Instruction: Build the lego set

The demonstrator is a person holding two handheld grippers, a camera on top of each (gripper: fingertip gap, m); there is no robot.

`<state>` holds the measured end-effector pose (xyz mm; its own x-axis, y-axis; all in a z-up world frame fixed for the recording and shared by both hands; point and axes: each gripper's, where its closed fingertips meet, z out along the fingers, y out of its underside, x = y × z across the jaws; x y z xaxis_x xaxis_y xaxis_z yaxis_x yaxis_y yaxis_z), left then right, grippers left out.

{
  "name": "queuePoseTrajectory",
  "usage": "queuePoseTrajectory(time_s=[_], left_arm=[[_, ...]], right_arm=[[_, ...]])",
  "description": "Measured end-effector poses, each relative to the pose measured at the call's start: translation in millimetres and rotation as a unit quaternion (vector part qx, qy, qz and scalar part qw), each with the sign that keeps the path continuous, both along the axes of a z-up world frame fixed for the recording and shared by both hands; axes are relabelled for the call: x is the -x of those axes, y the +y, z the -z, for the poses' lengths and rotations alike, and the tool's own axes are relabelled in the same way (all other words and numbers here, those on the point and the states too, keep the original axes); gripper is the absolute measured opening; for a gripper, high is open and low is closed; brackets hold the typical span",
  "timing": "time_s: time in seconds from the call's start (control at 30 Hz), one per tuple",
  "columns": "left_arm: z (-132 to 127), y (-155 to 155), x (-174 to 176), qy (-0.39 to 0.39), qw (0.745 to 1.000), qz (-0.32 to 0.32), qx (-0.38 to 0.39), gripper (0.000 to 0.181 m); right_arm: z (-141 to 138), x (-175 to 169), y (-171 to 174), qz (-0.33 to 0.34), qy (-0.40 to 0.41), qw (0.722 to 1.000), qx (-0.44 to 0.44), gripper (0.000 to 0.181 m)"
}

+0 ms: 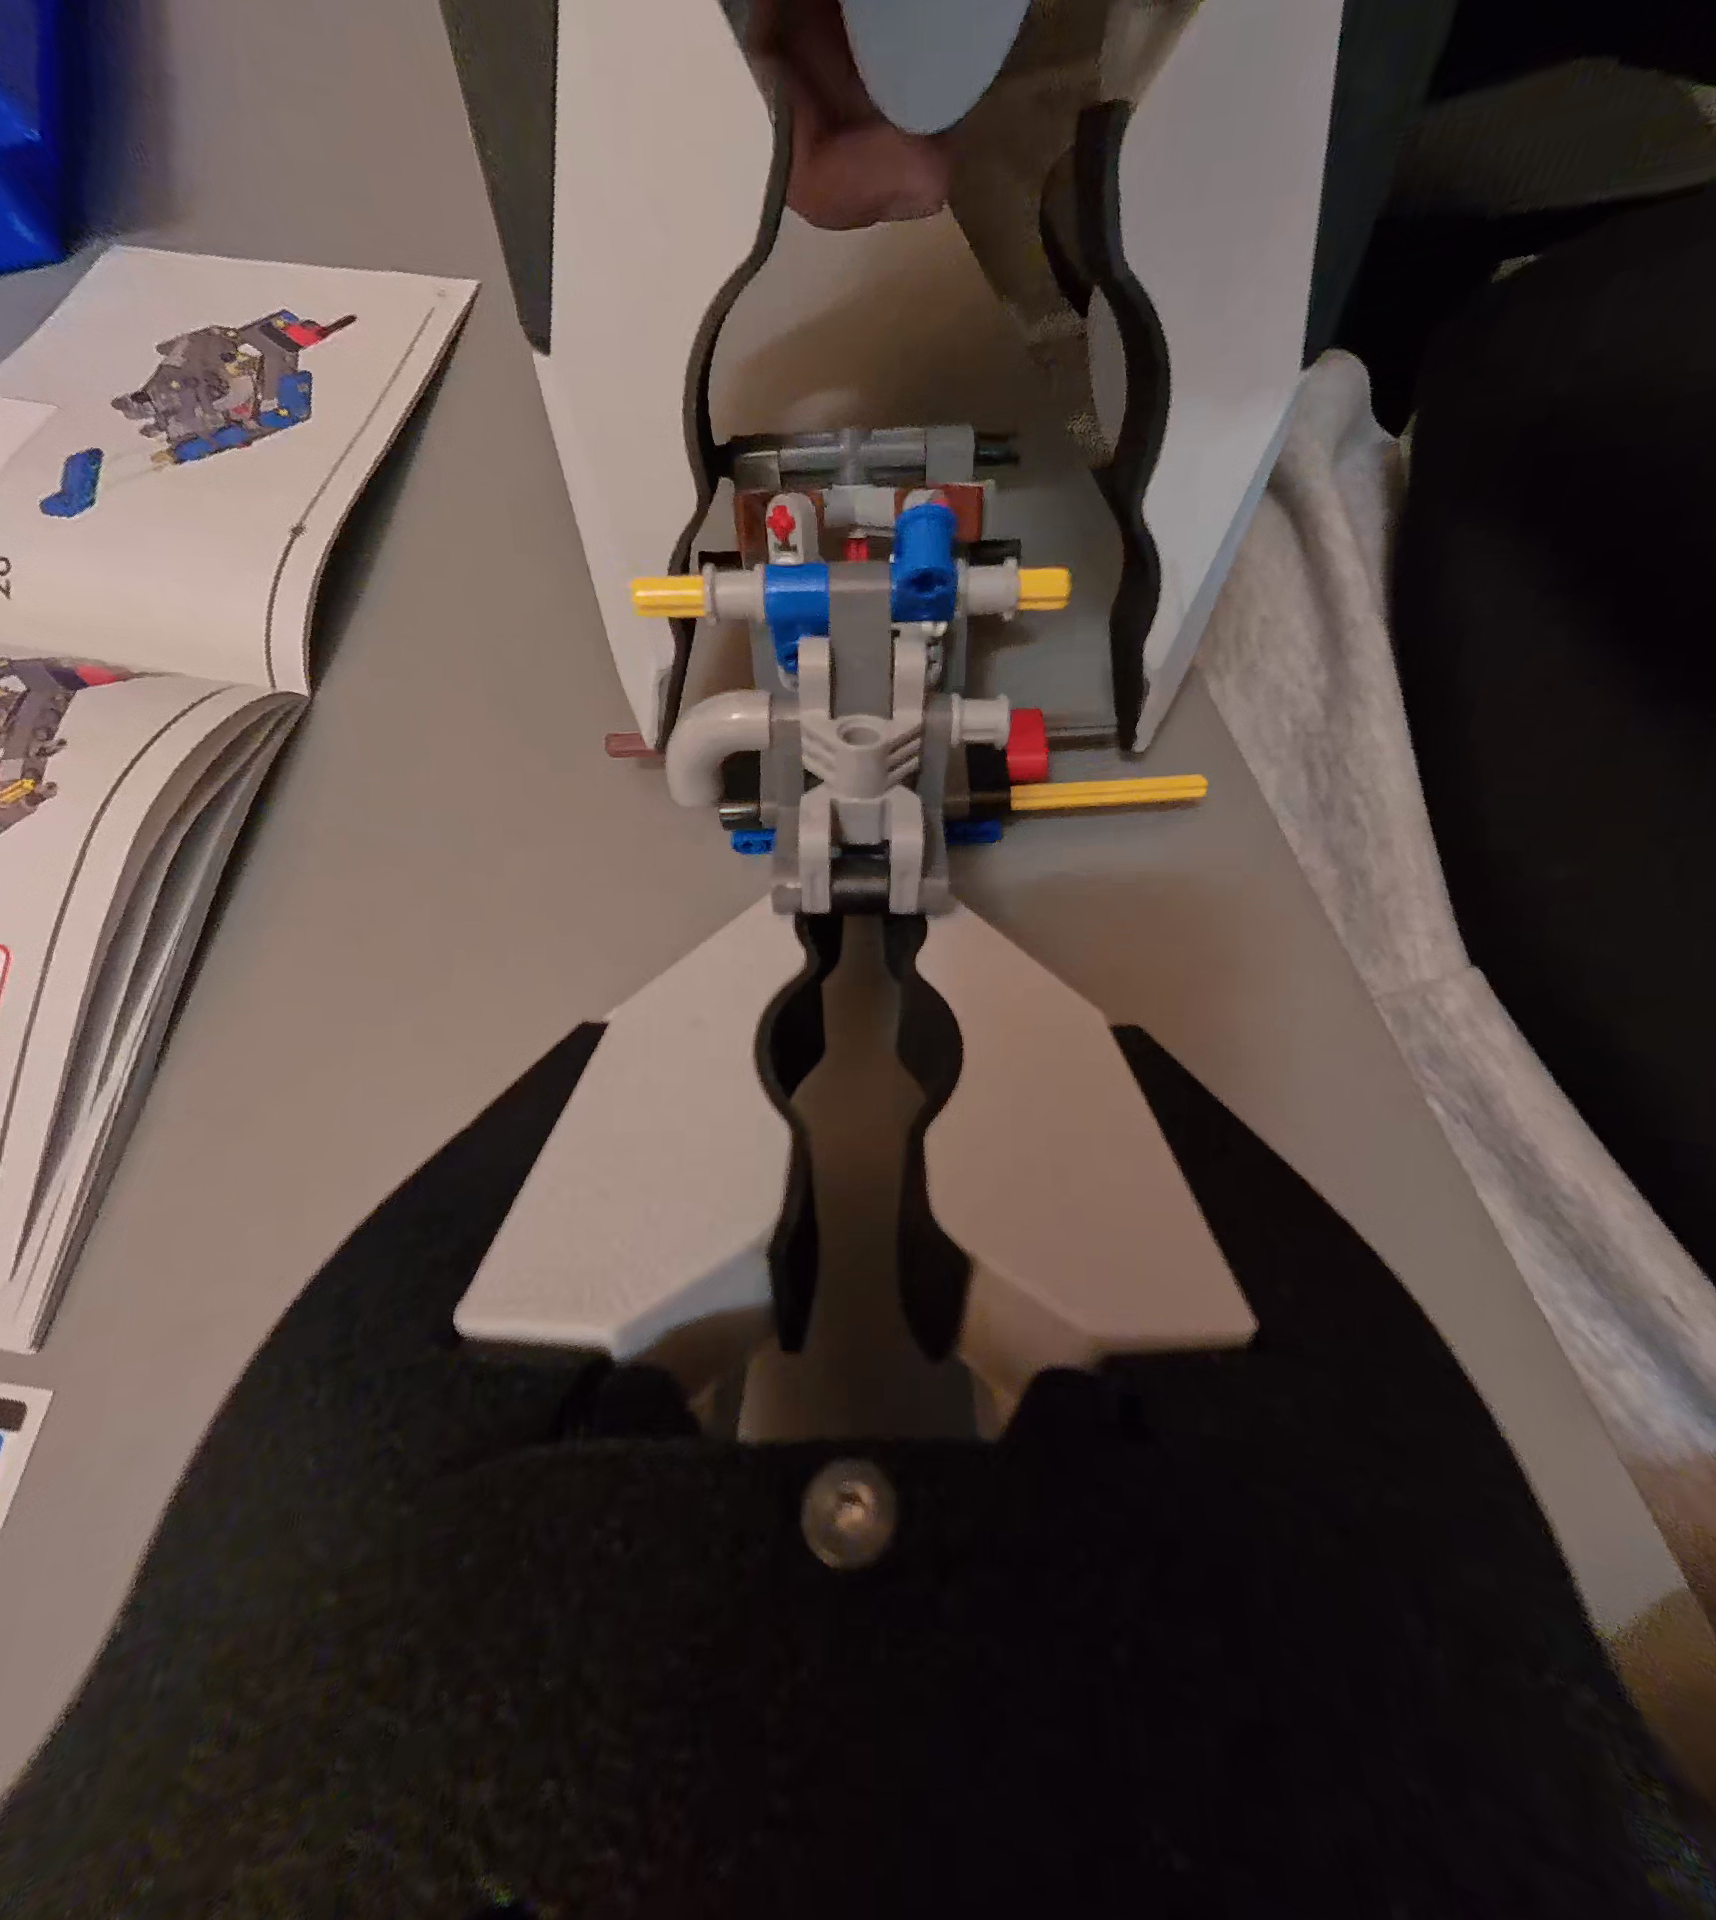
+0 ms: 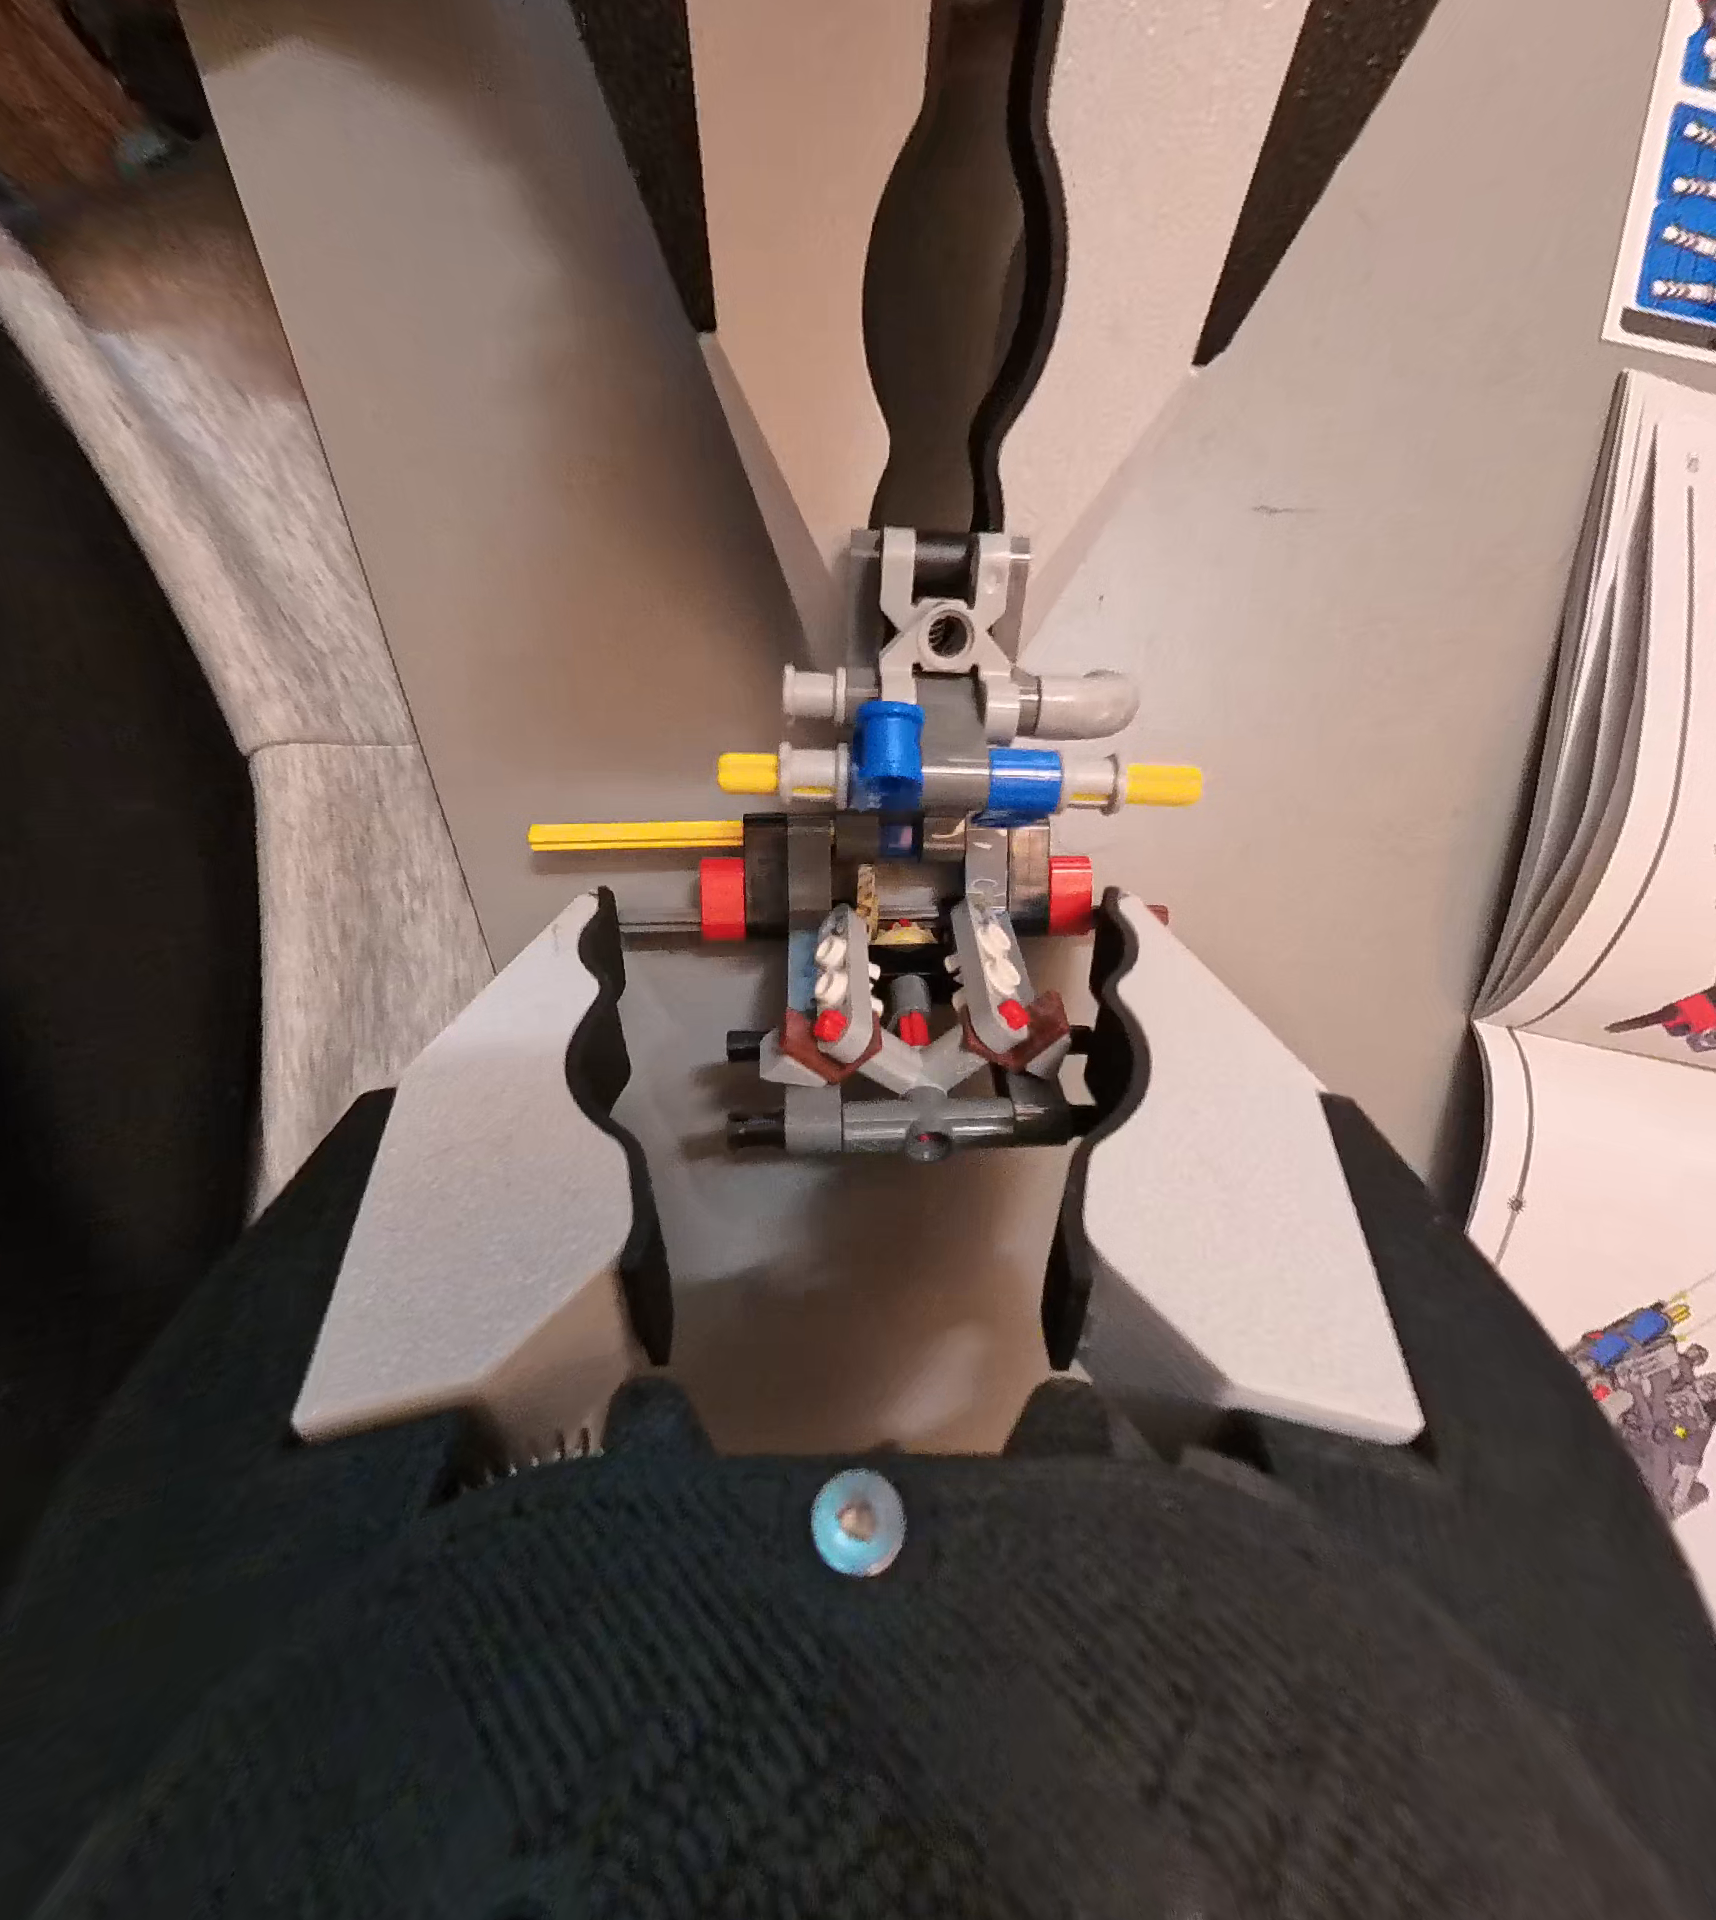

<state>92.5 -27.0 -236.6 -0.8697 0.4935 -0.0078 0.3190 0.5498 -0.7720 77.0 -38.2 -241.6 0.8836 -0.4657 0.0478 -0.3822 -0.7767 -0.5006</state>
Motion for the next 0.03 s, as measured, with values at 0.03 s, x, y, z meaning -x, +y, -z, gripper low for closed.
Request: queuePoseTrajectory(time_s=[0.03], left_arm=[[0.1, -0.3, -0.4, 0.000, 1.000, -0.001, -0.002, 0.004]], right_arm=[[0.1, -0.4, 0.4, 0.001, -0.001, 1.000, -0.003, 0.090]])
